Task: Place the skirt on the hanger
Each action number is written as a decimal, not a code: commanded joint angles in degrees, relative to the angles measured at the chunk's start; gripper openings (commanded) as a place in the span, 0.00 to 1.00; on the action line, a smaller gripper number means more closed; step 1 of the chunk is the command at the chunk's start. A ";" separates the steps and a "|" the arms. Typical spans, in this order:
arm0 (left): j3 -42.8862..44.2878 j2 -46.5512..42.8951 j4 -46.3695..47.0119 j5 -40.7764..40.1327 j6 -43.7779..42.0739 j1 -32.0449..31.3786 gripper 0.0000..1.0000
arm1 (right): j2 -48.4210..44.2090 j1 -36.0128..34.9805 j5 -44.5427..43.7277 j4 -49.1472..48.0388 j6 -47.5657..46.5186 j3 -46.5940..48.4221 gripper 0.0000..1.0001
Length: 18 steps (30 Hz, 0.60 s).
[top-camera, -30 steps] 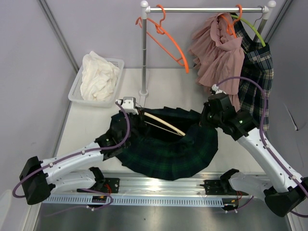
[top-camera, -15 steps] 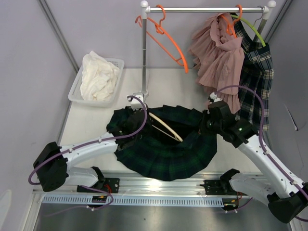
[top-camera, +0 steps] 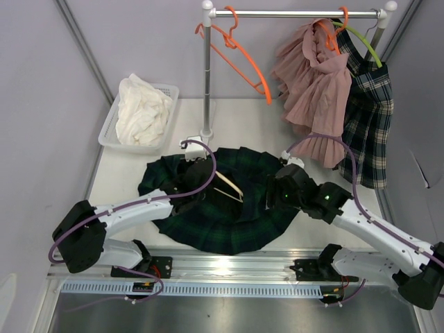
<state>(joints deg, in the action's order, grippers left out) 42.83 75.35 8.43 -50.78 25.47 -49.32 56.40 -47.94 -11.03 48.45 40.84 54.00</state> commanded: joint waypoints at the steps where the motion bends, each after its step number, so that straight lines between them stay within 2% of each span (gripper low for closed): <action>1: -1.25 0.32 0.28 -2.92 0.36 0.63 0.00 | 3.00 -3.37 -2.86 -5.28 1.79 -0.82 0.67; 6: -1.52 0.06 0.36 -3.00 0.10 0.45 0.00 | 7.84 -6.81 -4.44 -12.30 0.74 -1.18 0.66; 10: -1.43 -0.38 0.10 -1.35 -1.21 0.45 0.00 | 11.44 -11.45 -7.95 -14.69 -2.07 3.03 0.64; 14: -1.17 -2.05 0.28 3.31 -3.06 0.45 0.00 | 14.78 -12.97 -10.77 -20.64 -15.30 7.61 0.61; 18: -1.08 -3.19 -0.78 8.06 -3.33 0.45 0.00 | 15.92 -11.65 -6.74 -30.85 -24.91 5.95 0.61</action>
<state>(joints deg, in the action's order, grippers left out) 42.06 74.50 8.56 -46.92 23.18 -49.30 71.44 -60.55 -17.58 28.10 26.57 58.46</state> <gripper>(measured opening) 0.025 0.609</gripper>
